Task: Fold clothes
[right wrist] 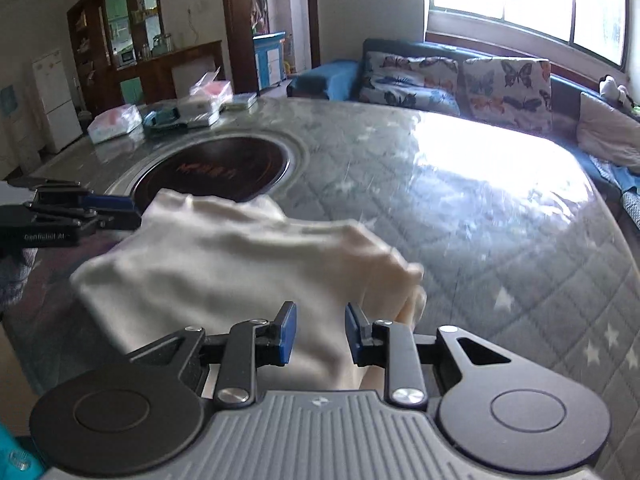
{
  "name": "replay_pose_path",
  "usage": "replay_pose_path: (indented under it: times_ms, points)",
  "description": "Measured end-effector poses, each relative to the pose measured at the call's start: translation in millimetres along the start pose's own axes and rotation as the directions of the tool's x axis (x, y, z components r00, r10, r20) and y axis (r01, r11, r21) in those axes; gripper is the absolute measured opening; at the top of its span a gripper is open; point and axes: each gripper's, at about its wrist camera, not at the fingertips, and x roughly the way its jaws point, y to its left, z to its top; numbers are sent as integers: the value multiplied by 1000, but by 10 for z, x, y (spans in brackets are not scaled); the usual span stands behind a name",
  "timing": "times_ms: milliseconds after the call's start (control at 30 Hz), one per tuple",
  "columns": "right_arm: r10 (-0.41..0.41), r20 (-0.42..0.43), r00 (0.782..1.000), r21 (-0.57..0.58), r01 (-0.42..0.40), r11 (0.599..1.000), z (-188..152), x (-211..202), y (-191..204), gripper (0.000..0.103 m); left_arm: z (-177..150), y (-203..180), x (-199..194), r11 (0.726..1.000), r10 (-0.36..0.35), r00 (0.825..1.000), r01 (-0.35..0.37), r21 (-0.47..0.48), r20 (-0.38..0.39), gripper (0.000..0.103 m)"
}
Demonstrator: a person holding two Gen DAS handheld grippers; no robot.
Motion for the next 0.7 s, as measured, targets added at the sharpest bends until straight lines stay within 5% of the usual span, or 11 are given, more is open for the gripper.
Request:
replay_pose_path:
  times_ms: [267, 700]
  points:
    - [-48, -14, 999, 71, 49, 996, 151, 401, -228, 25, 33, 68, 265, 999, 41, 998, -41, -11, -42, 32]
    - [-4, 38, 999, 58, 2, 998, 384, 525, -87, 26, 272, -207, 459, 999, -19, 1000, 20, 49, -23, 32]
